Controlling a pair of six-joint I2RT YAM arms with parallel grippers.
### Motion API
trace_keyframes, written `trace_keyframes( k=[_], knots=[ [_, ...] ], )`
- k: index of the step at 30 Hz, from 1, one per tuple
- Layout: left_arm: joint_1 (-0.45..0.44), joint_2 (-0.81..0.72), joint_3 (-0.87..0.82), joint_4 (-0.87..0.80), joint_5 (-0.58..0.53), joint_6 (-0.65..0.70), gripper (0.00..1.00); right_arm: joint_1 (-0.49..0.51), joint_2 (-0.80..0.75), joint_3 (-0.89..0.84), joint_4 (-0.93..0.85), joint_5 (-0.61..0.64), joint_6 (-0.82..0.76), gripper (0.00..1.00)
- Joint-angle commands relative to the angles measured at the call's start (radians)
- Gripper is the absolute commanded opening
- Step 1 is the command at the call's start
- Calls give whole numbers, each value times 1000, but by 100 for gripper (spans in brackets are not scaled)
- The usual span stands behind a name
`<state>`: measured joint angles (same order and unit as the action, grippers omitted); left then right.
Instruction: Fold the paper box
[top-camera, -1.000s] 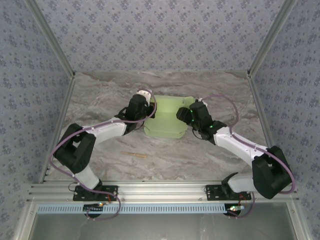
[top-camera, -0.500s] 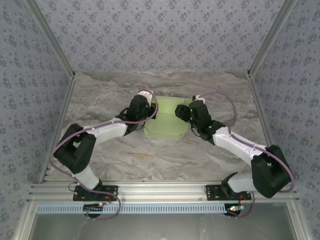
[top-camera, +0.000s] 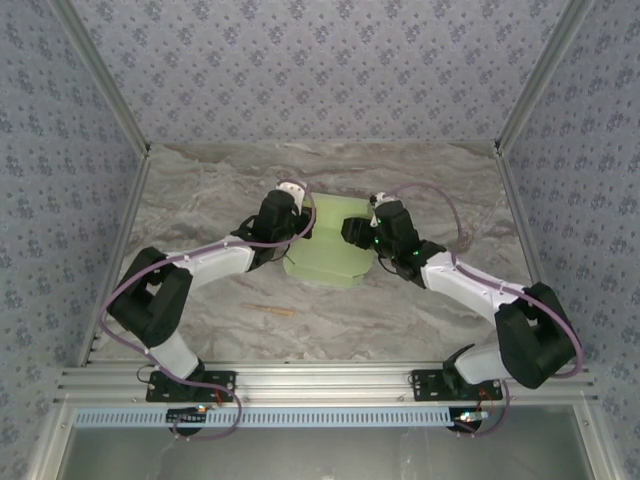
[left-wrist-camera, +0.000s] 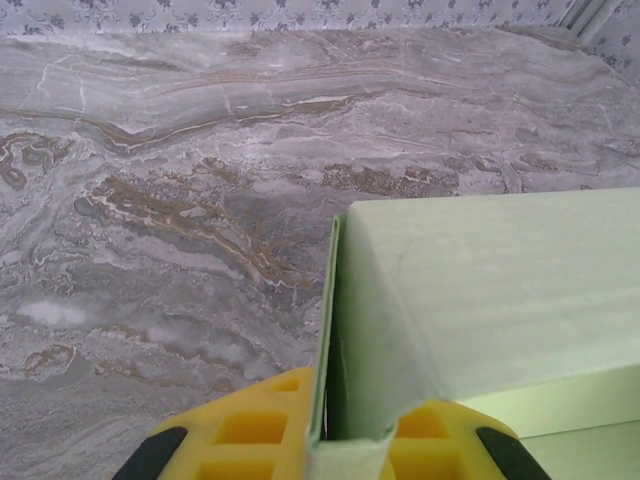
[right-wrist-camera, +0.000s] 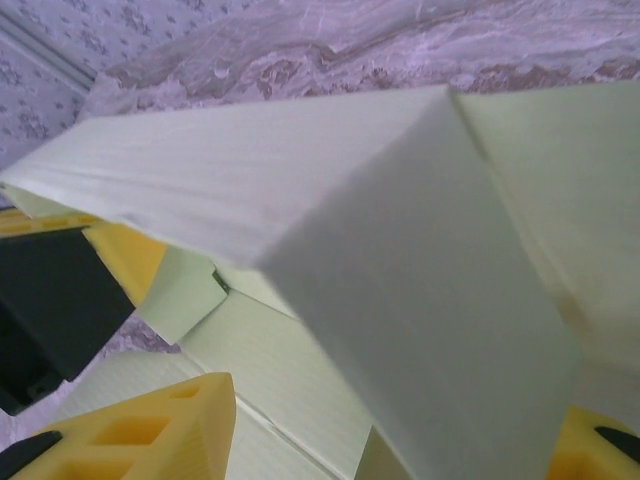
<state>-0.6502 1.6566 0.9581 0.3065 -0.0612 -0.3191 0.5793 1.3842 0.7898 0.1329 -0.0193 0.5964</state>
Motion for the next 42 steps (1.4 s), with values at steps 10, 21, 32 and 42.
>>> trace_keyframes(
  k=[10,21,32,42],
  knots=[
    [-8,-24,21,18,-15,11,0,7,-35,116,-241,-15,-157,58],
    [45,-37,11,11,12,-14,0,-100,-282,166,-533,-112,-433,65],
    [73,-56,28,-19,107,-46,0,-596,-192,120,-360,-563,-449,58],
    [71,-57,53,-41,136,-43,0,-497,13,141,-241,-755,-545,52]
  ],
)
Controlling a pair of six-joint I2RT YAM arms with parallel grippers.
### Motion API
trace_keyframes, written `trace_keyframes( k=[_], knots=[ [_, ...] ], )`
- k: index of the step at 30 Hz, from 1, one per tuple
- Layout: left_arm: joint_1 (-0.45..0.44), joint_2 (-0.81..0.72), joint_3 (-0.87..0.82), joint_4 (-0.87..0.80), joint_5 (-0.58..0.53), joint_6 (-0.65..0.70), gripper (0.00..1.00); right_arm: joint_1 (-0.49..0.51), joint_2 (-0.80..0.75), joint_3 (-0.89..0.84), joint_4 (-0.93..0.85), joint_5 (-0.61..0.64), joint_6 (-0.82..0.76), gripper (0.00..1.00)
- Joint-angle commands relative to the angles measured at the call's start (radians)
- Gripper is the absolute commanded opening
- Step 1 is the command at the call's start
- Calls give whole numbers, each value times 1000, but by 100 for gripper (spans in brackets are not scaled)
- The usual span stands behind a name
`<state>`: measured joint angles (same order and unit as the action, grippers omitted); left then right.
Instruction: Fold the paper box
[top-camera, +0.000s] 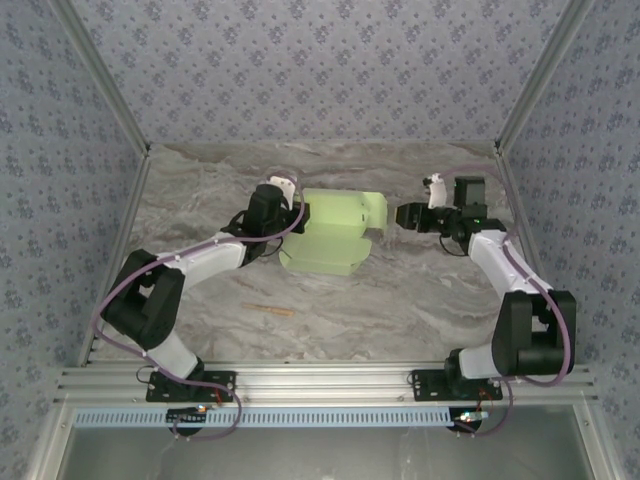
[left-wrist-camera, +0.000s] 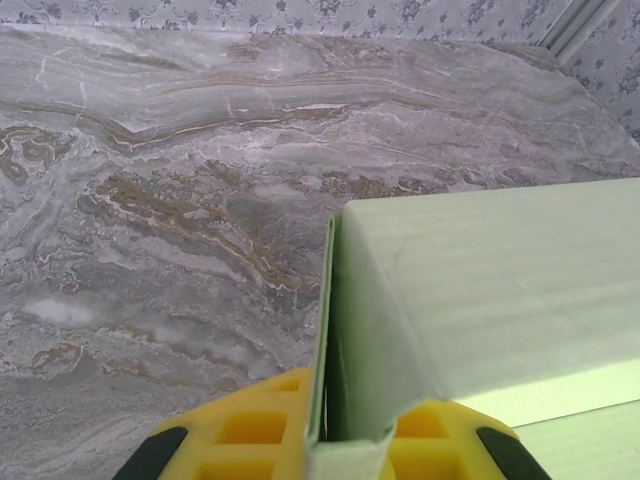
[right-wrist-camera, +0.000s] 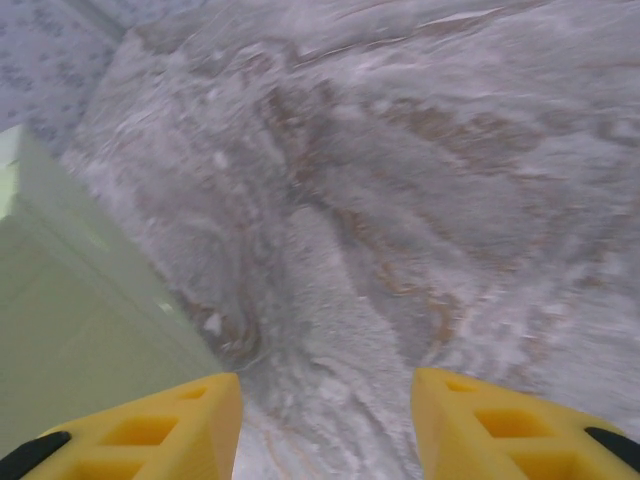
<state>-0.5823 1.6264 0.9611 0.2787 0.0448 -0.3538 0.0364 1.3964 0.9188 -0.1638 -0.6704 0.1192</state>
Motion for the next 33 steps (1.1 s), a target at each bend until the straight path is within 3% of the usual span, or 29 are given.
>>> trace_keyframes(
  k=[1,8,17,26,33],
  knots=[
    [4,-26,51,-14,32,-7,0,57,5,15,56,-104,-79,52],
    [3,-17,54,-12,43,-5,0,114,30,30,74,-148,-121,51],
    [-11,-9,57,-13,61,5,0,176,87,81,68,-107,-140,46],
    [-28,-8,62,-21,61,22,0,245,98,134,16,98,-182,47],
    [-40,-7,69,-23,63,26,0,307,102,142,26,264,-194,36]
  ],
)
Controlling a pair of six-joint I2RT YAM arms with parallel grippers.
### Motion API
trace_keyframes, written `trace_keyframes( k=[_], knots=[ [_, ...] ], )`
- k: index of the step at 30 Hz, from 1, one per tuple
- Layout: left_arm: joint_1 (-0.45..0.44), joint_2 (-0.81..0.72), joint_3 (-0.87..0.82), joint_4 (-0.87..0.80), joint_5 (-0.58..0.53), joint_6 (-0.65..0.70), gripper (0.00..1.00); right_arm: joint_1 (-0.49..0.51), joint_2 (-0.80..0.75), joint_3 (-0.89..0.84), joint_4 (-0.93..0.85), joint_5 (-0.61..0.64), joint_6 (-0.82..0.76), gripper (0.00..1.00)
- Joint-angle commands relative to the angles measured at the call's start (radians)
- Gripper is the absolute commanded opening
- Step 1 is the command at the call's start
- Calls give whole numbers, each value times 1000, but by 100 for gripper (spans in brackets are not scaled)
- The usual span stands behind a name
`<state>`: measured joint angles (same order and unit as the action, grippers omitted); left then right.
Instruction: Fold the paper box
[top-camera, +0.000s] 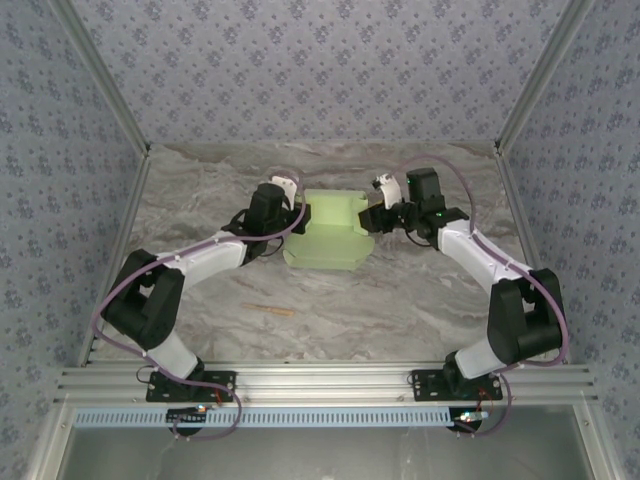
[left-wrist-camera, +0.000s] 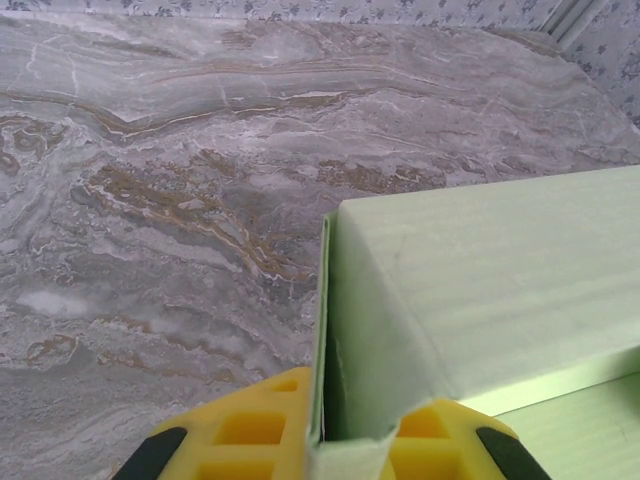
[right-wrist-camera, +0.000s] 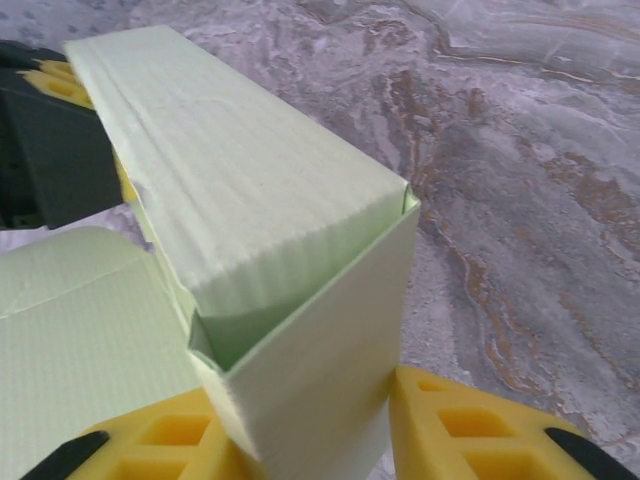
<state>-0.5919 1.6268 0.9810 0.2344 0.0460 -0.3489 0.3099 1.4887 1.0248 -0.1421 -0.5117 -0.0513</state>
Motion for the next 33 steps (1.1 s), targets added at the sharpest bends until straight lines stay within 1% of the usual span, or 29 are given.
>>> trace_keyframes(
  k=[1,5,8,10,13,16,19,25,29,33],
  knots=[
    [-33,-7,49,20,62,22,0,47,10,37,7,148,-18,35],
    [-41,-5,53,20,60,21,0,100,19,55,-3,345,42,29],
    [-47,-2,56,23,58,14,0,158,35,81,-41,573,114,27],
    [-53,2,60,21,57,13,0,199,54,110,-75,723,190,25],
    [-58,5,67,16,54,10,0,250,87,148,-137,894,250,24],
    [-60,4,67,15,48,8,0,291,119,207,-202,1039,292,22],
    [-59,2,63,14,41,7,0,303,142,242,-254,1120,330,22],
    [-60,2,55,21,23,2,0,312,167,280,-308,1216,383,22],
    [-59,4,55,23,17,2,0,329,198,308,-343,1287,392,22],
    [-59,7,54,22,5,4,0,342,226,335,-385,1362,386,25]
  ],
)
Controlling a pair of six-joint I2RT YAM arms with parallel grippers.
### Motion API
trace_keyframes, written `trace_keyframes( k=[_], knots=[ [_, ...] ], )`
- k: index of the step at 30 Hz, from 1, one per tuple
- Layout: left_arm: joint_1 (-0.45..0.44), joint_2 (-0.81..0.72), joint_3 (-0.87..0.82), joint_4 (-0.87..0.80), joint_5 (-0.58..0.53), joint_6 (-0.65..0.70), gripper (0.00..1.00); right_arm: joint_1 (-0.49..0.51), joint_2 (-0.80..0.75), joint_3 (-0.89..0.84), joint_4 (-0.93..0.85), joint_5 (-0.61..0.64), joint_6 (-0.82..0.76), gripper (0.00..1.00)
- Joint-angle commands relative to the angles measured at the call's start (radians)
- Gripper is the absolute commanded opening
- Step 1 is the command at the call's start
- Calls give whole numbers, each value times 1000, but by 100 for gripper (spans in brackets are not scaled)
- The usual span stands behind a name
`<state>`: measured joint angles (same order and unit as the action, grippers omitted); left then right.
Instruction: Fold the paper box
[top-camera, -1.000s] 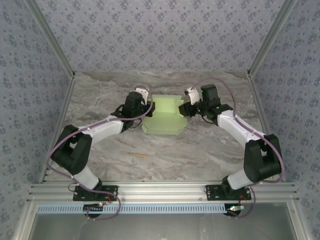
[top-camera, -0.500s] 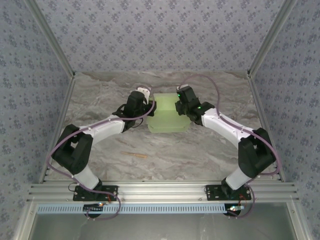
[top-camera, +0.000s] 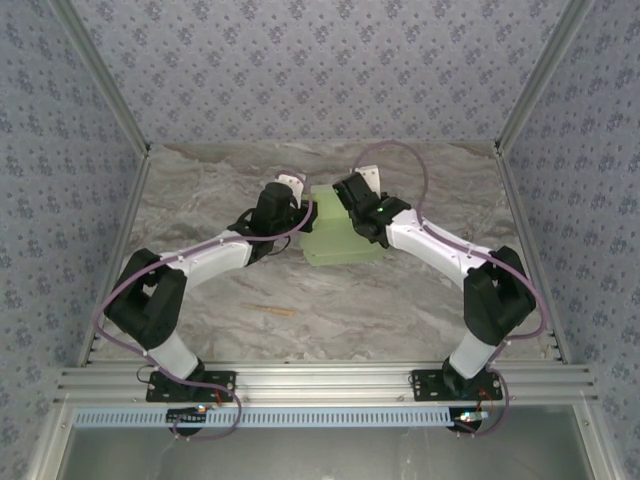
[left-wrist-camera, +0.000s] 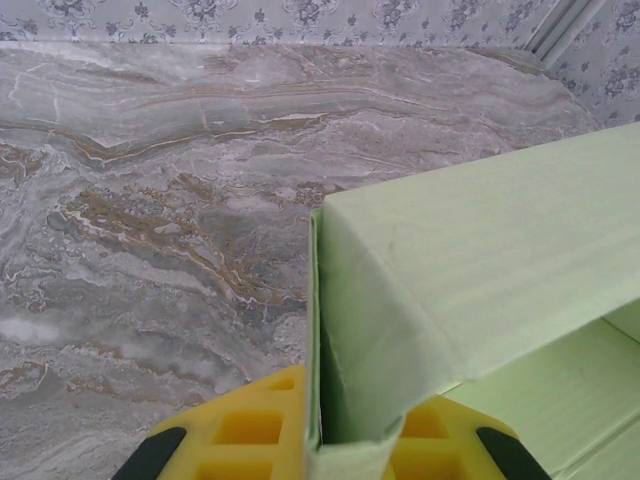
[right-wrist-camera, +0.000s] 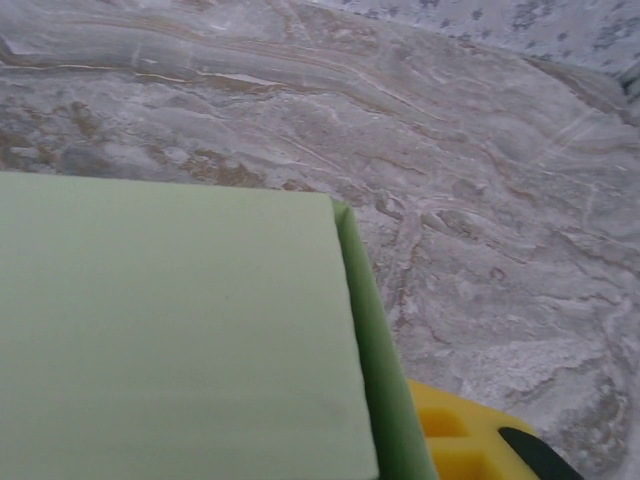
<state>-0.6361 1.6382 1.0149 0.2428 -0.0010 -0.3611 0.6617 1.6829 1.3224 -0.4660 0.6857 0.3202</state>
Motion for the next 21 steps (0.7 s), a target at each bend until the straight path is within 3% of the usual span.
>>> trace_keyframes(
  k=[1,8,21],
  knots=[
    [-15,-2,21,12,48,16,0,-9,34,41,-66,163,14,26],
    [-14,3,27,4,37,22,0,-20,-19,-5,32,-26,-54,31],
    [-15,15,42,-13,23,32,0,-36,-104,-45,100,-449,-130,59]
  ],
)
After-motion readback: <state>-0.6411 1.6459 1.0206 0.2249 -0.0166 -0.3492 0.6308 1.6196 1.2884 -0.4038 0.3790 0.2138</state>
